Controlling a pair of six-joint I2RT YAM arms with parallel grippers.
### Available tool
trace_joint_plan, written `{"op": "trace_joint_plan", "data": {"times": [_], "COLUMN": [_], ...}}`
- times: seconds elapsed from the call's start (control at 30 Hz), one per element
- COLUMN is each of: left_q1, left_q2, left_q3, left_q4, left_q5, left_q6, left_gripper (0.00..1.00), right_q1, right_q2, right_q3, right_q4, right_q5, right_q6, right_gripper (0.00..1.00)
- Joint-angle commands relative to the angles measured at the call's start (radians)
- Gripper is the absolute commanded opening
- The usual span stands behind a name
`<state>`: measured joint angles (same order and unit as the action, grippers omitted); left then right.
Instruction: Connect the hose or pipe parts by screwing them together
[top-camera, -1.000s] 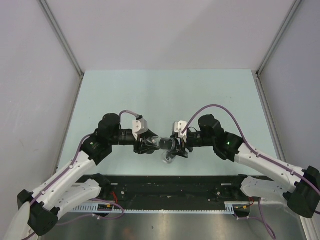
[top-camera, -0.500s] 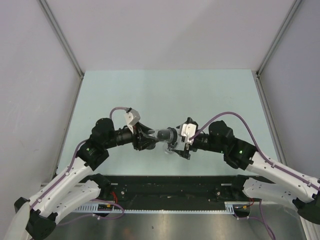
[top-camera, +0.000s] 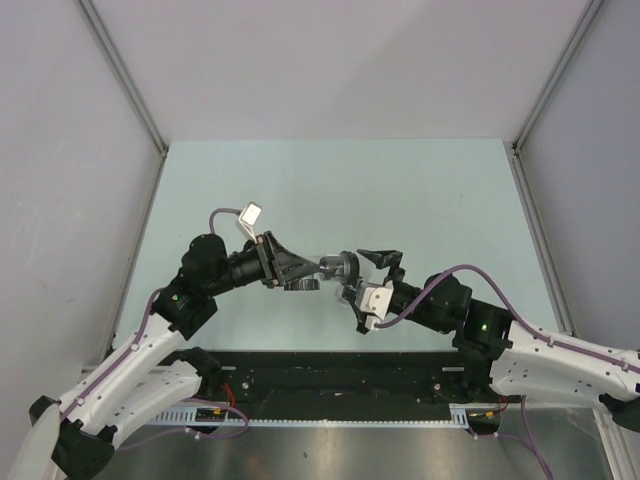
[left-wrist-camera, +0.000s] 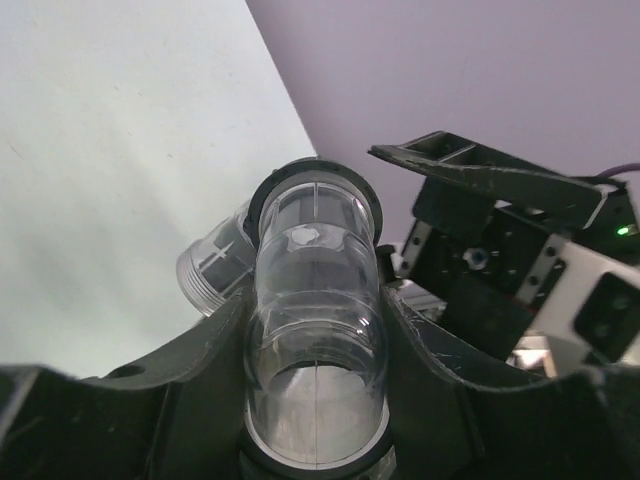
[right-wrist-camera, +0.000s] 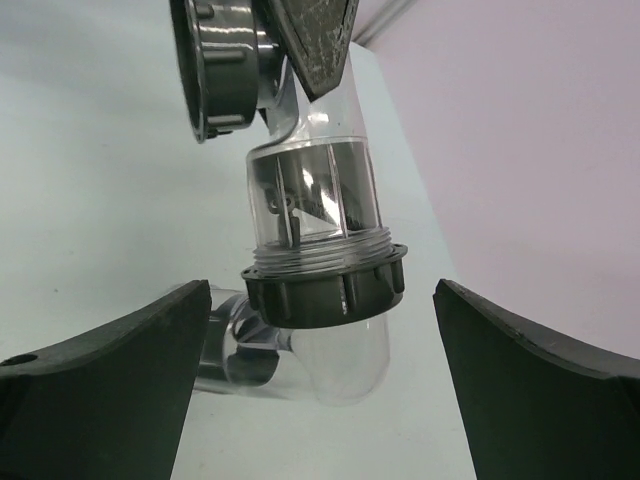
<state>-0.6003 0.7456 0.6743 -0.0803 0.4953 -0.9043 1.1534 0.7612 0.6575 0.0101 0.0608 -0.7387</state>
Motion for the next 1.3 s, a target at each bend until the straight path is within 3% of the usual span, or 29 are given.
{"op": "trace_joint_plan", "data": {"times": [0.0, 0.23, 0.43, 0.47, 0.57, 0.67, 0.83, 0.93, 1.03, 1.13, 1.27], "left_q1": [0.008, 0.010, 0.011, 0.011, 0.011, 0.007, -0.012, -0.042, -0.056, -0.058, -0.059], "left_q2": [-0.017, -0.011, 0.018, 0.027, 0.063, 0.070, 0.067, 0.035, 0.008, 0.008, 0.009], "left_q3": [0.059, 0.051, 0.086, 0.102, 0.160, 0.176, 0.162, 0.130, 0.078, 0.033, -0.025], "left_q4": [0.056, 0.056, 0.057, 0.057, 0.057, 0.057, 0.057, 0.057, 0.059, 0.057, 0.057], "left_q5": [0.063, 0.159, 0.229, 0.245, 0.279, 0.267, 0.340, 0.443, 0.457, 0.447, 0.424], "left_q6": [-0.250, -0.355, -0.308, -0.197, 0.058, 0.299, 0.695, 1.084, 1.310, 1.427, 1.507], "left_gripper": [0.00, 0.00, 0.00, 0.00, 0.00, 0.00, 0.00, 0.00, 0.00, 0.00, 0.00], "right_q1": [0.022, 0.052, 0.065, 0.066, 0.065, 0.063, 0.005, -0.078, -0.178, -0.234, -0.261], "right_q2": [0.021, 0.084, 0.086, 0.078, 0.070, 0.087, 0.153, 0.205, 0.243, 0.283, 0.297], "right_q3": [-0.001, -0.002, -0.002, -0.002, 0.004, 0.025, 0.053, 0.085, 0.099, 0.120, 0.148], "right_q4": [0.091, 0.166, 0.163, 0.159, 0.137, 0.077, -0.006, -0.036, -0.021, 0.004, -0.044], "right_q5": [0.085, 0.125, 0.111, 0.090, 0.025, -0.048, -0.221, -0.463, -0.687, -0.783, -0.777], "right_q6": [-0.091, -0.149, -0.145, -0.137, -0.082, 0.004, 0.166, 0.258, 0.381, 0.475, 0.527], "right_gripper": [0.98, 0.91, 0.54, 0.46, 0.33, 0.28, 0.27, 0.25, 0.25, 0.28, 0.41]}}
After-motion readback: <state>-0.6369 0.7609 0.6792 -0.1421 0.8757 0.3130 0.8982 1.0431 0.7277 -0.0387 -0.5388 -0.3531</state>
